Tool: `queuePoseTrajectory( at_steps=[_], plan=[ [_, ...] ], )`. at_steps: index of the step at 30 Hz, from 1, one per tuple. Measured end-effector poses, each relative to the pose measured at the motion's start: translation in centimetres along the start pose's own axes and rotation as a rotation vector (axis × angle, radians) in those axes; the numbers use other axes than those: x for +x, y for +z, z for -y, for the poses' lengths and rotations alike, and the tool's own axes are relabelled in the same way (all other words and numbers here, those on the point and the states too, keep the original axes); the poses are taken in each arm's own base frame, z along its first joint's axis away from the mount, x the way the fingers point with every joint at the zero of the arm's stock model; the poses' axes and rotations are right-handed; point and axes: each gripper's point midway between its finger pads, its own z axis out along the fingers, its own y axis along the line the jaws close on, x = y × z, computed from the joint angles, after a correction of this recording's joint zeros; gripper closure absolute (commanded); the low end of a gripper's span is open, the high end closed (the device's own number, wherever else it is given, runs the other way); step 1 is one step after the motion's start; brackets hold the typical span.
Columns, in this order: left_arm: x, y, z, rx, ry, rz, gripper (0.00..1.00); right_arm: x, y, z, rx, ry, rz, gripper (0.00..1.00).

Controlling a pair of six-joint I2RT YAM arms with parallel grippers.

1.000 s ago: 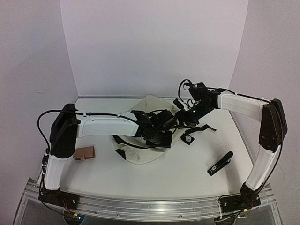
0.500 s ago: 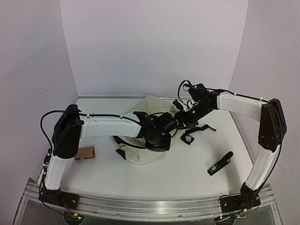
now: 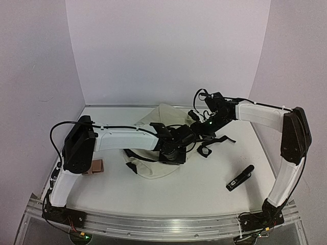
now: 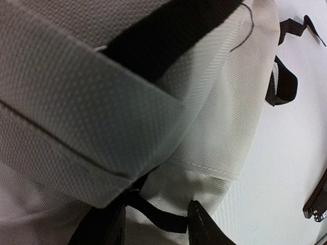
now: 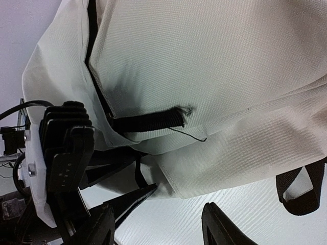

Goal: Pack the student bag
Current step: Zip the student bag at the center of the board.

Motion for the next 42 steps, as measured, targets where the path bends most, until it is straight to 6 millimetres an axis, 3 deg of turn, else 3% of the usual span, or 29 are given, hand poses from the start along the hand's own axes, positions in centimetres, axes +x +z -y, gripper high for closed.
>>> queuePoseTrajectory(
  at_steps=[13,24,32,38,42],
  plan=[
    [0.1,0.1,-1.2,-0.048,-0.015,0.017,0.79,0.3,0.2,0.1,-0.003,0.004,-0.008,0.42],
    [-0.1,-1.6,-2.7,-0.072,-0.038,0.039,1.0,0.3,0.2,0.0,-0.008,0.005,-0.008,0.42],
    [-0.1,-2.5,-3.0,-0.051,-0.042,0.052,1.0,0.4,0.4,0.0,-0.014,0.012,-0.013,0.39],
    [-0.3,-4.4,-3.0,0.023,-0.045,0.081,1.0,0.9,0.8,-0.4,-0.058,0.037,-0.028,0.28],
    [-0.7,-5.7,-2.5,0.089,-0.04,0.106,1.0,1.1,1.4,-0.9,-0.099,0.065,-0.043,0.26]
  ],
)
